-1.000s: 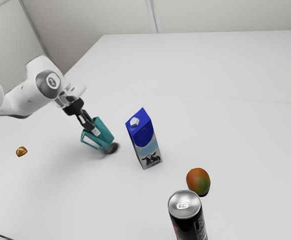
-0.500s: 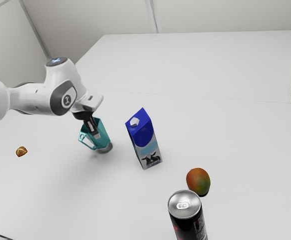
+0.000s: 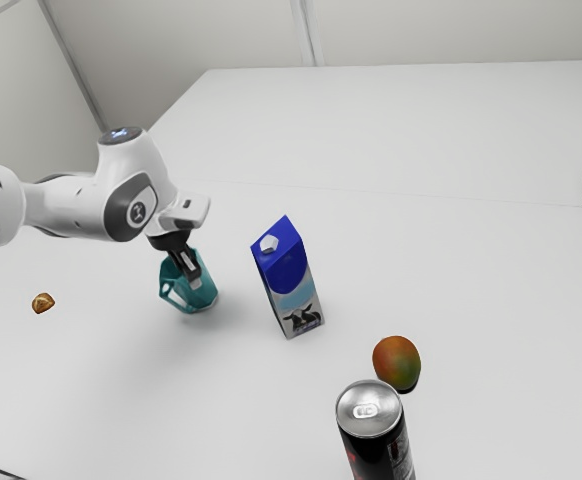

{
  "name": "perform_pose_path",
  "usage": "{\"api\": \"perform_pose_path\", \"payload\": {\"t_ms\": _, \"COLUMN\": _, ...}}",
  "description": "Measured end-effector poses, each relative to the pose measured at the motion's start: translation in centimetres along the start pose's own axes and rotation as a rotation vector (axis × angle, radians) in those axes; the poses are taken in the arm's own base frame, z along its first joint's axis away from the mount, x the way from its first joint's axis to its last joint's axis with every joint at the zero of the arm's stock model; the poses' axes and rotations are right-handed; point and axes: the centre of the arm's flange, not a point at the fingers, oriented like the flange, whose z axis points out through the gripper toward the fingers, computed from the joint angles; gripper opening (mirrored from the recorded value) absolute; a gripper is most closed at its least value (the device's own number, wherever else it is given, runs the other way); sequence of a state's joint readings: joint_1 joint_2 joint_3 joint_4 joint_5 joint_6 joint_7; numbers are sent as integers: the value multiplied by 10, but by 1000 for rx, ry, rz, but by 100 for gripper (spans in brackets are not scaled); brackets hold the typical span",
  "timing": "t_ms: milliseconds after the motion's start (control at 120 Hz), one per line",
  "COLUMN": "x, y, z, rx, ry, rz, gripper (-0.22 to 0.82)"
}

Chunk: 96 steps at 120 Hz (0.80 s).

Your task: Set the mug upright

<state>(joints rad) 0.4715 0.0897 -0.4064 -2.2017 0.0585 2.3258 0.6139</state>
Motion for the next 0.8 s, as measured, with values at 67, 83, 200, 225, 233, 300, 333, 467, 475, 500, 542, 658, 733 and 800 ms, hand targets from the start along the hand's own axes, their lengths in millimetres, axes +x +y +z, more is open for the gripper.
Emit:
{"api": "perform_pose_path", "payload": {"t_ms": 67, "x": 0, "y": 0, "z": 0, "rx": -2, "ry": 0, "rz": -14, "gripper": 10}}
{"api": "perform_pose_path", "payload": {"t_ms": 83, "x": 0, "y": 0, "z": 1, "rx": -2, "ry": 0, "rz": -17, "gripper": 14}}
{"api": "perform_pose_path", "payload": {"t_ms": 200, "x": 2, "y": 2, "z": -2, "rx": 1, "ry": 3, "rz": -34, "gripper": 34}}
{"api": "perform_pose_path", "payload": {"t_ms": 225, "x": 4, "y": 2, "z": -6, "rx": 6, "ry": 8, "rz": -36, "gripper": 37}}
{"api": "perform_pose_path", "payload": {"t_ms": 233, "x": 4, "y": 2, "z": -7, "rx": 8, "ry": 10, "rz": -36, "gripper": 38}}
{"api": "perform_pose_path", "payload": {"t_ms": 300, "x": 9, "y": 6, "z": -21, "rx": 29, "ry": 24, "rz": -36, "gripper": 44}}
{"api": "perform_pose_path", "payload": {"t_ms": 333, "x": 10, "y": 7, "z": -30, "rx": 42, "ry": 33, "rz": -37, "gripper": 46}}
{"api": "perform_pose_path", "payload": {"t_ms": 467, "x": 17, "y": 10, "z": -76, "rx": 97, "ry": 68, "rz": -45, "gripper": 53}}
{"api": "perform_pose_path", "payload": {"t_ms": 475, "x": 18, "y": 10, "z": -80, "rx": 101, "ry": 71, "rz": -46, "gripper": 53}}
{"api": "perform_pose_path", "payload": {"t_ms": 500, "x": 21, "y": 10, "z": -92, "rx": 112, "ry": 79, "rz": -49, "gripper": 54}}
{"api": "perform_pose_path", "payload": {"t_ms": 542, "x": 26, "y": 9, "z": -116, "rx": 130, "ry": 96, "rz": -55, "gripper": 55}}
{"api": "perform_pose_path", "payload": {"t_ms": 658, "x": 49, "y": 13, "z": -188, "rx": 151, "ry": 133, "rz": -78, "gripper": 57}}
{"api": "perform_pose_path", "payload": {"t_ms": 733, "x": 57, "y": 22, "z": -222, "rx": 138, "ry": 127, "rz": -106, "gripper": 58}}
{"api": "perform_pose_path", "payload": {"t_ms": 800, "x": 62, "y": 29, "z": -247, "rx": 116, "ry": 117, "rz": -134, "gripper": 59}}
